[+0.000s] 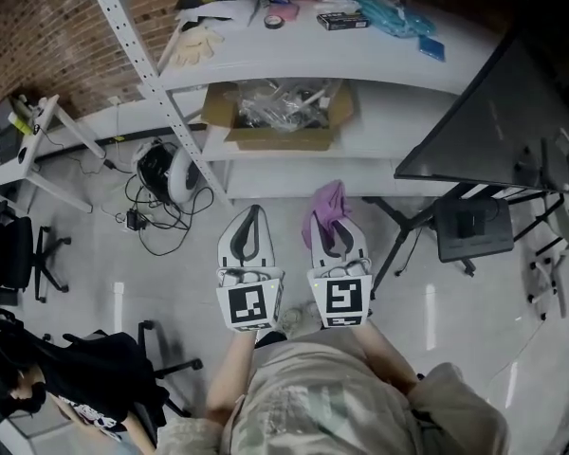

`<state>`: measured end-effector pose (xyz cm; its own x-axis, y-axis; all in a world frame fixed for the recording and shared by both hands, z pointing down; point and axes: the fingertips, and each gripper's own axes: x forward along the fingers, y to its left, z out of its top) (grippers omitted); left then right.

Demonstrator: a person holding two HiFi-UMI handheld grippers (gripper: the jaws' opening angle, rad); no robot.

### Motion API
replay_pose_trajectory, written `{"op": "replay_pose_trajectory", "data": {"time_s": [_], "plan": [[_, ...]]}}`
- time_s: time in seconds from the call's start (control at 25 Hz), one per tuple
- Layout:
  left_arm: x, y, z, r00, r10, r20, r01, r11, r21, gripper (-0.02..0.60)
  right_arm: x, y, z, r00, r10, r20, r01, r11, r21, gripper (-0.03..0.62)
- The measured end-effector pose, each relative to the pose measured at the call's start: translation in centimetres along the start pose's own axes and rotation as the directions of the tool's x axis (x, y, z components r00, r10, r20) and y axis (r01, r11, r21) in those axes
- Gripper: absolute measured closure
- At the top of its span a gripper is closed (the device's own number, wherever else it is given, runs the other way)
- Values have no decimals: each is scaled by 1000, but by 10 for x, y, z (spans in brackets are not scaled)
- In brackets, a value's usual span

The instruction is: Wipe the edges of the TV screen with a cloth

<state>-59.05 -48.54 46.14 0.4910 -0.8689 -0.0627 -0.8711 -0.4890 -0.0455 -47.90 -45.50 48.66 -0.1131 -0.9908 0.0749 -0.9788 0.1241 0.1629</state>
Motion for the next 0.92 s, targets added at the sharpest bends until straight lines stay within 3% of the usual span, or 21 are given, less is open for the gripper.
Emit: {"op": "replay_pose_trajectory", "data": {"time_s": [0.36, 0.92], "plan": [[-13, -3, -4, 1000, 11, -9, -11, 1000, -3, 566, -4, 27, 2, 998, 70, -4, -70, 997, -13, 533], [-26, 13, -10, 996, 81, -34, -79, 996, 36, 566, 10, 17, -12, 993, 105, -51, -104, 994, 17, 533]]}}
